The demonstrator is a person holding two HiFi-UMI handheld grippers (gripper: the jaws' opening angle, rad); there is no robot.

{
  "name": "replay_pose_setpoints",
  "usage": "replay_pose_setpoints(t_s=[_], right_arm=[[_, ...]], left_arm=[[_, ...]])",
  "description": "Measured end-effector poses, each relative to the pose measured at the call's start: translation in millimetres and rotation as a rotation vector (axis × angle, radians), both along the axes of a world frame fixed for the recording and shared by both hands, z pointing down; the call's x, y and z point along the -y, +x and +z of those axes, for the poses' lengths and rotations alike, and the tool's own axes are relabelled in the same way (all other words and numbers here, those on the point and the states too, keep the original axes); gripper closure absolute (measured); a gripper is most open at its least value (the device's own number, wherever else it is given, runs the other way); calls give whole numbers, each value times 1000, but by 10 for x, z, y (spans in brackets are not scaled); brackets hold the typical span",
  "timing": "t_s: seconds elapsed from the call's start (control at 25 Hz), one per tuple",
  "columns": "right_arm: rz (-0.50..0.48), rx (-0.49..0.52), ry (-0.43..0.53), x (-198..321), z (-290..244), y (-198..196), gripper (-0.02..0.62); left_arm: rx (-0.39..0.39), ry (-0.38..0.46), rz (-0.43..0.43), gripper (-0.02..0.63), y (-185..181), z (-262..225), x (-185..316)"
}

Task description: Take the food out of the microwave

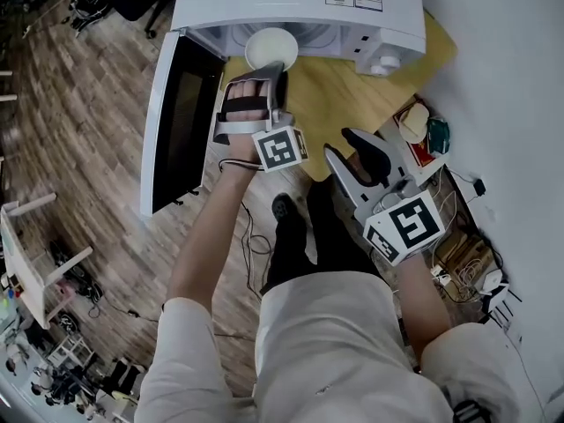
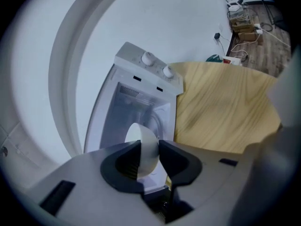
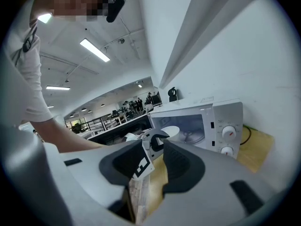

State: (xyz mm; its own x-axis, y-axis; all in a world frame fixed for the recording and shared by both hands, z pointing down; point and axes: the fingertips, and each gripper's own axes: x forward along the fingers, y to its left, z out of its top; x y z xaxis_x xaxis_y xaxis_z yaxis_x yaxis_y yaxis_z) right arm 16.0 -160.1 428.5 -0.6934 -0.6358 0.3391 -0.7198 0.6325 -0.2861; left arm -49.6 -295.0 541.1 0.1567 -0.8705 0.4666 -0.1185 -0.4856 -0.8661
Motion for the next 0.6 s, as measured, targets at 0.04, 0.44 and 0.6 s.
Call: replay_pose_setpoints(t_s=[0.04, 0.44, 0.6], right_arm=[[9, -1, 5, -49, -38, -9, 466], [129, -28, 68, -657, -408, 6, 469], [163, -70, 85, -888, -532, 5, 469]], left_arm=[[-3, -2, 8, 492, 5, -39, -77], [-1, -41, 72, 492, -36, -480, -848], [-4, -29, 104, 492, -79, -686, -1123]])
